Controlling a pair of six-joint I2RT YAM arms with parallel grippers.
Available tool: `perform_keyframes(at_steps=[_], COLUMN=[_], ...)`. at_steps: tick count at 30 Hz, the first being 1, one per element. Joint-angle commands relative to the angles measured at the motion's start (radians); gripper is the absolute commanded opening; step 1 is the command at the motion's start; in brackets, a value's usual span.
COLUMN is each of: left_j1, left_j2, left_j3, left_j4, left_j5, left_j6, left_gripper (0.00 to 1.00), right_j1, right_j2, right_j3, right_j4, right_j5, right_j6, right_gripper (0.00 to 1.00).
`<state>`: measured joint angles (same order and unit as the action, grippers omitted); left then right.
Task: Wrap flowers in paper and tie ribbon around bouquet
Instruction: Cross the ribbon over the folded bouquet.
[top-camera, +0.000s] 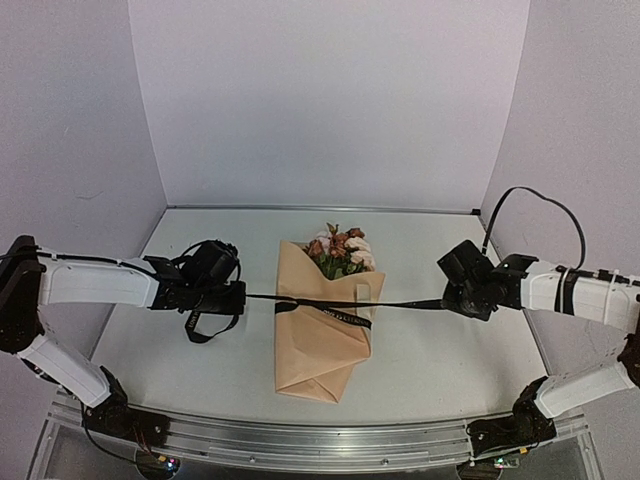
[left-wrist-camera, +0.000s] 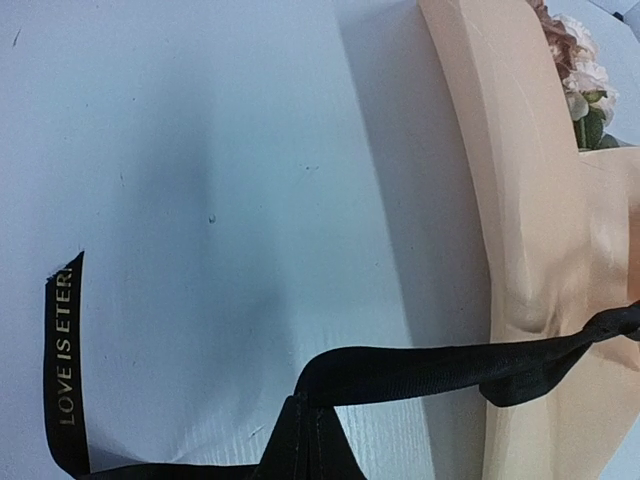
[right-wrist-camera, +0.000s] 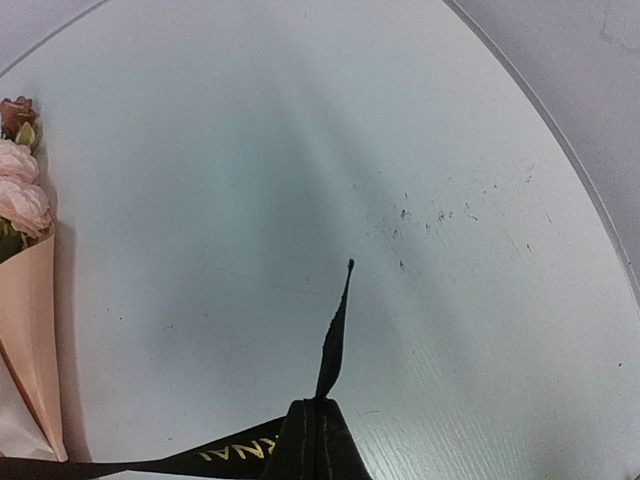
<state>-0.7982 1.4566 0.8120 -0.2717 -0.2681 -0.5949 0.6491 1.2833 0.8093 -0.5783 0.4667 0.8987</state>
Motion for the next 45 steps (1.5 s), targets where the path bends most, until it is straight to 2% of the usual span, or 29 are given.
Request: perform_keyframes(at_steps=[1, 5, 12, 22, 37, 45], left_j1=[0.007, 0.001, -0.026, -0.034, -0.055, -0.058], left_j2=[-0.088, -0.134, -0.069, -0.047, -0.03, -0.035], left_j3=[-0.034, -0.063, 0.019, 0.067, 0.084, 0.071], left_j4=[0.1, 0.238, 0.242, 0.218, 0.153, 0.162], left_j5=[0.082, 0.318, 0.495, 0.542, 0.663, 0.664], left_j6=[0.023, 0.101, 0.168, 0.218, 0.282, 0.278], left_gripper=[0.0, 0.0, 0.0, 0.0, 0.0, 0.0], right_j1=[-0.01, -0.007, 0.038, 0.078, 0.079, 0.13], right_j2=[-0.034, -0.034, -0.04, 0.008, 0.189, 0.149], right_j3=[0.015, 0.033, 0.071, 0.166, 0.449, 0.539], right_j4=[-0.033, -0.031, -0.025, -0.025, -0.057, -0.088], right_j5=[0.013, -0.03, -0.061, -0.065, -0.087, -0.078], right_j6=[0.004, -0.003, 0.0, -0.024, -0.137, -0.164], right_gripper=[0.0, 0.0, 0.0, 0.0, 0.0, 0.0])
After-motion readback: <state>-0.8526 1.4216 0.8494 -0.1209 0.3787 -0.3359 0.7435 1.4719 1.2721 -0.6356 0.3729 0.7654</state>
